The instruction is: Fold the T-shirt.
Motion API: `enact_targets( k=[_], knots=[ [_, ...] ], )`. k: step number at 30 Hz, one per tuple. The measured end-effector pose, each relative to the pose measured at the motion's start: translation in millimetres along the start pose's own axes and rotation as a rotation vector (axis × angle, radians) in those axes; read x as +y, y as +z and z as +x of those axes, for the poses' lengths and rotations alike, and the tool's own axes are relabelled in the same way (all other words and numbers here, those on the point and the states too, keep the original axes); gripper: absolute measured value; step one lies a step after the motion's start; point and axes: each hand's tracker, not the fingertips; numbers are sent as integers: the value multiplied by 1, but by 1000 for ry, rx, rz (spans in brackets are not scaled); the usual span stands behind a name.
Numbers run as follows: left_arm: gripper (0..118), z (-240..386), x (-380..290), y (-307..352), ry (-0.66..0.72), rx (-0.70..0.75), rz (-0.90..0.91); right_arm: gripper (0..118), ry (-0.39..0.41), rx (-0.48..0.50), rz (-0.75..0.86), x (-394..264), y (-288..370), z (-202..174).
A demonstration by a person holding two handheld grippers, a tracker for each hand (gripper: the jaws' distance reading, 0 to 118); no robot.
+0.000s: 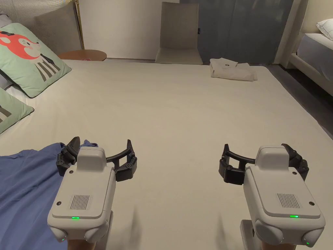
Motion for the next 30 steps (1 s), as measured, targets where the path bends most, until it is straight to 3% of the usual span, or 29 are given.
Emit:
enact_targets(
  k=[27, 29, 30],
  knots=[
    [108, -1, 2, 0, 11, 5, 7, 118, 0, -3, 1, 13, 8, 1],
    [103, -1, 2, 2, 13, 4, 21, 109, 5, -3, 4, 14, 10, 0],
    [83, -1, 3, 4, 25, -19, 36, 86, 11, -2, 8, 15, 11, 0]
  ],
)
